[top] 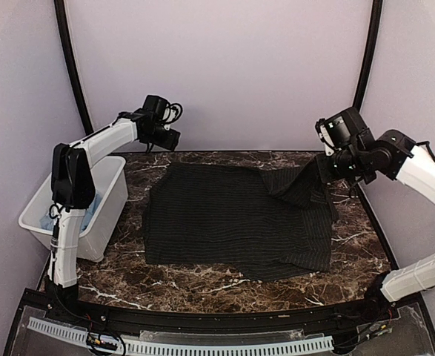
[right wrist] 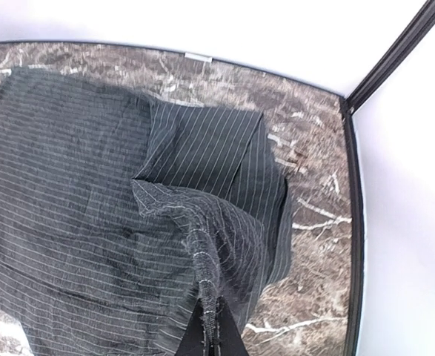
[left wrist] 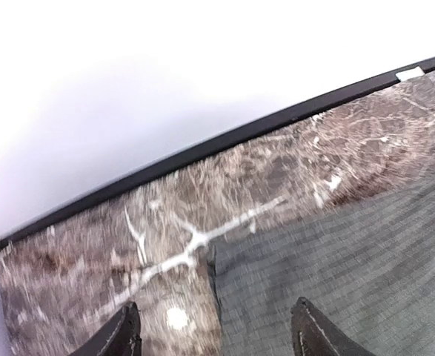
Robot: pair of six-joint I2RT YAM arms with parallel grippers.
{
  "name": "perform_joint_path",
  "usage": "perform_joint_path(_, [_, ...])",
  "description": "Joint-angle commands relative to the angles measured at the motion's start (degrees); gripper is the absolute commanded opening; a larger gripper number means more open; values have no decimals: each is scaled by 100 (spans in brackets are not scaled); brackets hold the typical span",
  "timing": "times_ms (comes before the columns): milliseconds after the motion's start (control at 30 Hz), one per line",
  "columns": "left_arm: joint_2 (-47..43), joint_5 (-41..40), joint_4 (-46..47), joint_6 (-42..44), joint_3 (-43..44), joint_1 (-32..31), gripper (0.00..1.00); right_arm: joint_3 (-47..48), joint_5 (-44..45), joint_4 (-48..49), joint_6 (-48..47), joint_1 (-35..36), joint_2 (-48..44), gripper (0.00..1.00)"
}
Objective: Fold and stack the mixed laundry pile
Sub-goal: Pick up the flattened shirt from the center of the board, then move the flattened shirt to the center of the board.
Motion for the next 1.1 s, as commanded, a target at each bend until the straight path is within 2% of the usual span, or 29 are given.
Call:
perform_joint_path(0, [852, -145, -390, 601, 1004, 21, 66, 287, 297, -57, -178, -38, -375, 0])
perform_joint_path(200, [1795, -104, -202, 789, 1629, 31, 64, 406, 403, -300, -162, -51, -559, 0])
perform_joint_path(367, [2167, -167, 36, 921, 1763, 46, 61, 647, 496, -418, -233, -55, -718, 0])
perform_joint_path(467, [2438, -124, -4, 986, 2149, 68, 58, 790, 554, -528, -256, -60, -773, 0])
perform_joint_path(667, [2501, -113, -87, 1256, 2296, 75, 57, 1011, 544, -610, -295, -60, -889, 0])
perform_joint_path(833, [2489, -291, -146, 1728, 2091, 80, 59, 1083, 535, -703, -372, -60, -979, 0])
perform_joint_path(1067, [2496, -286, -168, 1959, 1945, 110, 57, 1204, 424, -856, -341, -59, -1240, 0])
